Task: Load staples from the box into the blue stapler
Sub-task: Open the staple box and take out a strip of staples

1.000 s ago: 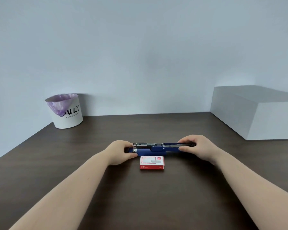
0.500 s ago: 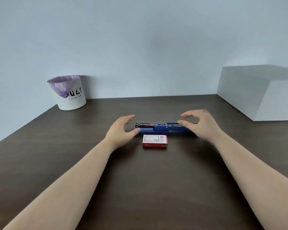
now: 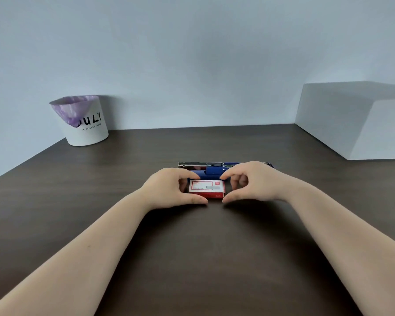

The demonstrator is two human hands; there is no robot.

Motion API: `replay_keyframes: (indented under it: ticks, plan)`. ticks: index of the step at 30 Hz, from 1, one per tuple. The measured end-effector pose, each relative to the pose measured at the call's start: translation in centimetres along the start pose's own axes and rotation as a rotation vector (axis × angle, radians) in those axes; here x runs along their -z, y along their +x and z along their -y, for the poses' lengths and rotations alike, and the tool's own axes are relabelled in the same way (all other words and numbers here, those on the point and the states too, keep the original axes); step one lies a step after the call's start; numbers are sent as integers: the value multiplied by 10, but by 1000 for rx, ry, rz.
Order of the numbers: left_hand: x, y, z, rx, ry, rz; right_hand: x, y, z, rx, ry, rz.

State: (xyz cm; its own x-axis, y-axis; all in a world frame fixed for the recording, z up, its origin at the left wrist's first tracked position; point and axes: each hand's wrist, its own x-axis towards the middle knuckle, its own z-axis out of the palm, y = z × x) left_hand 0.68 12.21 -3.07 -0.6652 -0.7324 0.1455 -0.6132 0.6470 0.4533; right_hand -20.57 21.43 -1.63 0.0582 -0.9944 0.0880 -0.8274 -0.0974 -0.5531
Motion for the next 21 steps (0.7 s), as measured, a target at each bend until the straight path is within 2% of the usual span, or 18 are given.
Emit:
replay_keyframes:
  ticks: [7, 21]
  plan:
    - [-1, 0, -2, -30, -126, 3, -4, 4, 0, -10, -16, -19]
    - [8, 1, 8, -43, -208, -60, -1, 1, -9, -5, -7, -41]
